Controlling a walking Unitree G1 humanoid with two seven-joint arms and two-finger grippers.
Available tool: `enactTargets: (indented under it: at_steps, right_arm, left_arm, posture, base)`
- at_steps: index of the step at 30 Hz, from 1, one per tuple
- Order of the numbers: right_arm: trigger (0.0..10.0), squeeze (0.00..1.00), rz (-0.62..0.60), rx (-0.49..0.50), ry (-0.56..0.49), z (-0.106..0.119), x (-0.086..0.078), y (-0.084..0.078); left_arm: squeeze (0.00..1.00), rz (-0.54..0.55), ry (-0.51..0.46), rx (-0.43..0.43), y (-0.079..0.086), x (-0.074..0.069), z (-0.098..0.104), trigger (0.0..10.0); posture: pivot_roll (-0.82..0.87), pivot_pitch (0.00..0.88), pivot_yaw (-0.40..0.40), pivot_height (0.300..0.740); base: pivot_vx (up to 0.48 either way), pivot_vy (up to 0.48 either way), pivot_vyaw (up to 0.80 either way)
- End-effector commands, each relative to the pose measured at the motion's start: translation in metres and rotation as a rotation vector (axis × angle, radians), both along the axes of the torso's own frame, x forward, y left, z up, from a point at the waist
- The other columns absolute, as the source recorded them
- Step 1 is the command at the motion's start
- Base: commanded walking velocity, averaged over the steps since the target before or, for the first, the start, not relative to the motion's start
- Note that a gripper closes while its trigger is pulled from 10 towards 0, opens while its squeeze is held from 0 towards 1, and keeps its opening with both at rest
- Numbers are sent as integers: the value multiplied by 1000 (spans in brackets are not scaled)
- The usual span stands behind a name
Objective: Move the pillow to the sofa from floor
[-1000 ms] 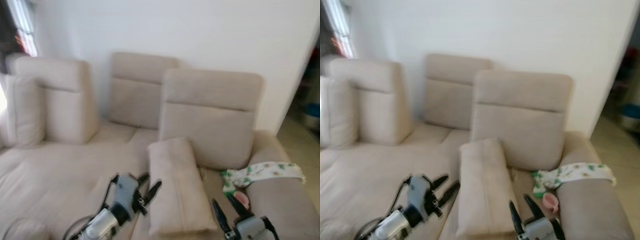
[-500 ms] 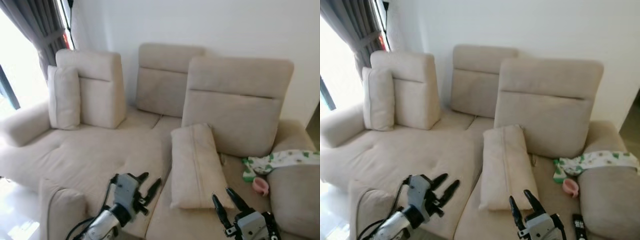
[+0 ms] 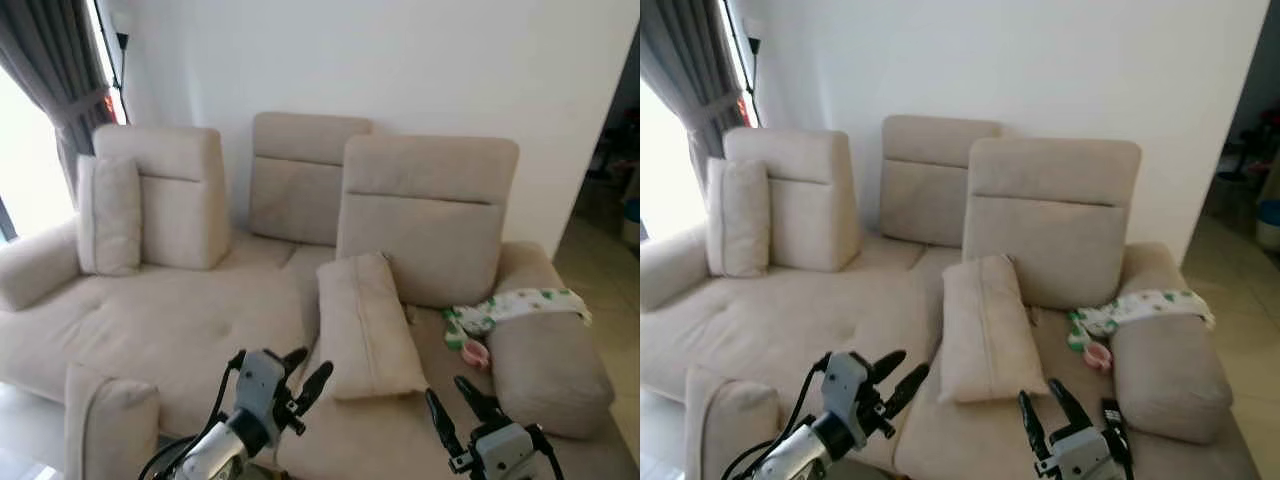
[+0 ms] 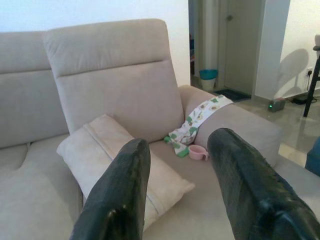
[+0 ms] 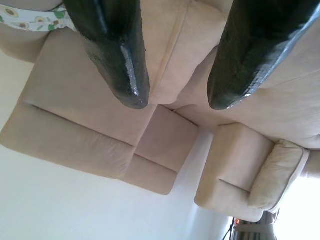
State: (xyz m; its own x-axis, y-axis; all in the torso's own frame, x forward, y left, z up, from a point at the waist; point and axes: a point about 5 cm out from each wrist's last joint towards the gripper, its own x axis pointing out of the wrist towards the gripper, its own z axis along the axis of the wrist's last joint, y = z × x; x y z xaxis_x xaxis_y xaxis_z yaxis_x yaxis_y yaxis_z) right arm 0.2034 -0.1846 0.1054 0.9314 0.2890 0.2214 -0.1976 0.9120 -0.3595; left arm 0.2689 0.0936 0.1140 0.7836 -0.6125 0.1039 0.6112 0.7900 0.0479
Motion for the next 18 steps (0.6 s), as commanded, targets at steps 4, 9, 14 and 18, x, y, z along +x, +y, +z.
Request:
enactTargets:
  at_steps: [4,9,14,18]
  right_arm:
    - [10000,0,-1,-8,1,1,2,2]
    - [10000,0,-2,-3,3,0,2,2]
    - [10000,0,-2,-2,4,0,3,3]
    - [10000,0,-3,-2,4,1,3,3]
  left_arm:
    - [0,8,11,7,4,1,-2,10000]
    - [0,17,11,7,4,2,-2,10000]
    - [0,24,20,4,5,2,-3,10000]
    - [0,23,23,3,4,2,-4,10000]
  posture:
    - [96,0,31,740]
    - [99,0,31,740]
    - [99,0,31,740]
    - [97,0,29,740]
  base:
    - [0,0,0]
    - [0,0,0]
    - [0,0,0]
    - [0,375,0]
